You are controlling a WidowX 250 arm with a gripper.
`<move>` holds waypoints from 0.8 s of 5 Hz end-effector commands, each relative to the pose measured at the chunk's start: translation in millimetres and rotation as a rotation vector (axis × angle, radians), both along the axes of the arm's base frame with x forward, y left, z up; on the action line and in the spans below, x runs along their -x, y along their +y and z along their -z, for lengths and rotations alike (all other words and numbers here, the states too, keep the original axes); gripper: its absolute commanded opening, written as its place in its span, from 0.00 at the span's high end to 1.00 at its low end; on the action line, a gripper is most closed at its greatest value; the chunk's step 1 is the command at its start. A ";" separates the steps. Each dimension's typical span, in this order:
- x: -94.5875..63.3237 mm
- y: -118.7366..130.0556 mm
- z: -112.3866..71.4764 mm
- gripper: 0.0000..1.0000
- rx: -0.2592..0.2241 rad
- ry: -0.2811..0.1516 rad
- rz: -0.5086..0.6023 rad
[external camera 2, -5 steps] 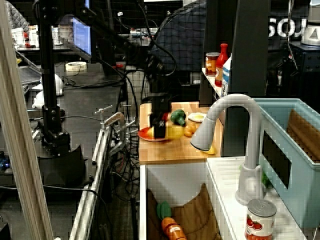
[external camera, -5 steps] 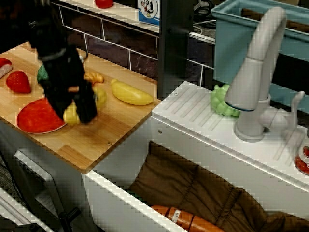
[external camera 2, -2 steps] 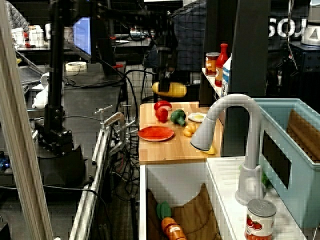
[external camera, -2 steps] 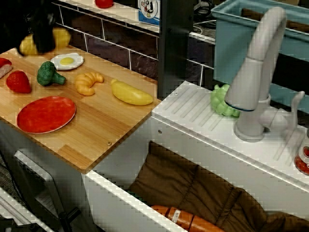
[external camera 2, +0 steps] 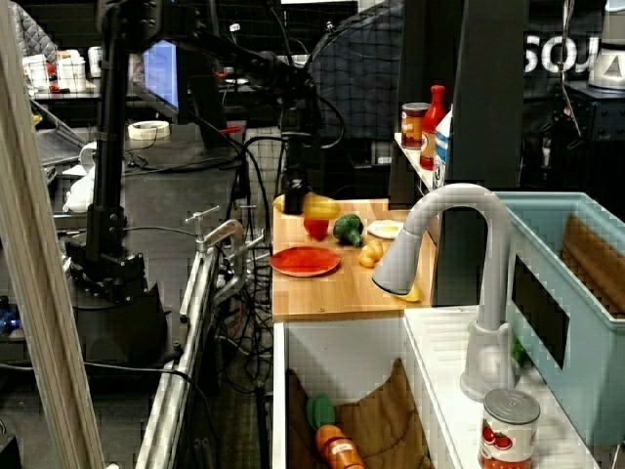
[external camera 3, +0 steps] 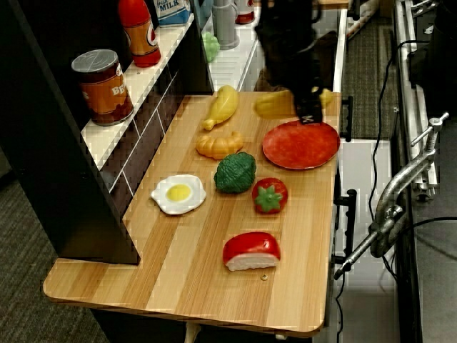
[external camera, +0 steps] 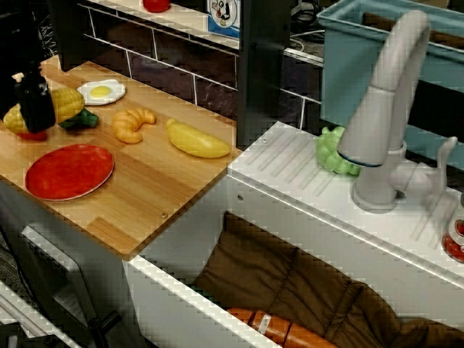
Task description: Put corn on plate
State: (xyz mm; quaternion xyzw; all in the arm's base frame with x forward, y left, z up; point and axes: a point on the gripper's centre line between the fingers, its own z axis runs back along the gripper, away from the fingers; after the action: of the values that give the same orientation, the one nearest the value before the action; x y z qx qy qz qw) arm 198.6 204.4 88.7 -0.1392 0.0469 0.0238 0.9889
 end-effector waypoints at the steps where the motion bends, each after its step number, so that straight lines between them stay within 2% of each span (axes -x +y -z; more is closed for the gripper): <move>1: 3.0 -2.5 17.6 1.00 -0.137 -0.026 0.000; 2: 3.0 -2.5 17.6 0.00 -0.137 -0.026 0.000; 4: 3.0 -2.5 17.6 0.00 -0.137 -0.026 0.000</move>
State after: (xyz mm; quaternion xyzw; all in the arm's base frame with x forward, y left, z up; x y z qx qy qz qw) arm 189.0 193.0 57.5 -0.0871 0.0469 0.0200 0.9949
